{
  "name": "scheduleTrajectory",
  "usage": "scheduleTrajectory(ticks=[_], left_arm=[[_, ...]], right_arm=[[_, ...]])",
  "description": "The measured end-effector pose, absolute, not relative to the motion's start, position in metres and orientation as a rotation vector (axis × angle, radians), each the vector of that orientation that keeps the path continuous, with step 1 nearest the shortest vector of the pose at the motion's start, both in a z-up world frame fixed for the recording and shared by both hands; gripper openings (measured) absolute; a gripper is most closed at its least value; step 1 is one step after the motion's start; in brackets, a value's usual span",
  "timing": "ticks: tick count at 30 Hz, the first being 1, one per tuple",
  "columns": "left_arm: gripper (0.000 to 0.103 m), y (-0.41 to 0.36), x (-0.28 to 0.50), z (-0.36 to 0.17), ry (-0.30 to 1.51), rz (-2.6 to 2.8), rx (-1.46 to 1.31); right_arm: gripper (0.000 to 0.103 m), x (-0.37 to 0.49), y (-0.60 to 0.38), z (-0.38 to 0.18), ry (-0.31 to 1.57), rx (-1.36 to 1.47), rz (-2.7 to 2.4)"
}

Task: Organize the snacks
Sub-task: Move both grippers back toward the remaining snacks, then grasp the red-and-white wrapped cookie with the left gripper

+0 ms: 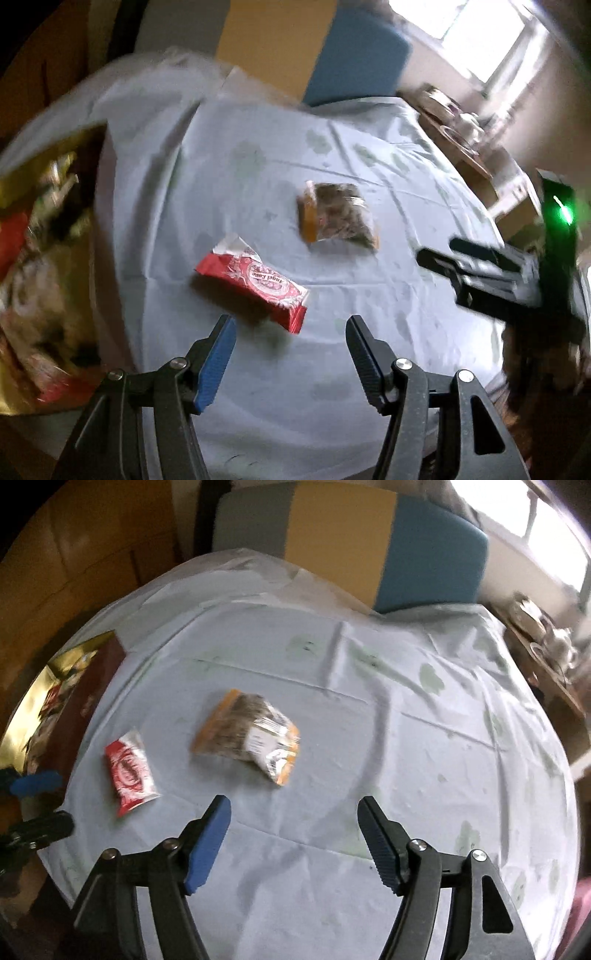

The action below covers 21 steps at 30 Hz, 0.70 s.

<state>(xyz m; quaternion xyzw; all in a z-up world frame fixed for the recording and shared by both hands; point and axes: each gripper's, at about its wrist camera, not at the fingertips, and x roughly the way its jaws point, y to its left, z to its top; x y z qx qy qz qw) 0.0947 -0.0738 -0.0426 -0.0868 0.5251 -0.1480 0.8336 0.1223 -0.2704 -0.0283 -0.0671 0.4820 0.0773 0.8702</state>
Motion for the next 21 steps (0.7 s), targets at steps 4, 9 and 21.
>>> scheduleTrajectory(ticks=[4,9,21], left_arm=[[0.063,-0.077,0.113,-0.056,1.141,-0.236,-0.213],[0.063,-0.082,0.132,-0.065,1.155,-0.189,-0.196],[0.042,-0.114,0.129,-0.083,1.115,-0.27,0.117]], right_arm=[[0.072,0.127,-0.276,-0.03,1.007,-0.111,0.145],[0.075,0.124,-0.274,-0.023,0.98,-0.096,0.155],[0.075,0.123,-0.277,-0.015,0.96,-0.064,0.157]])
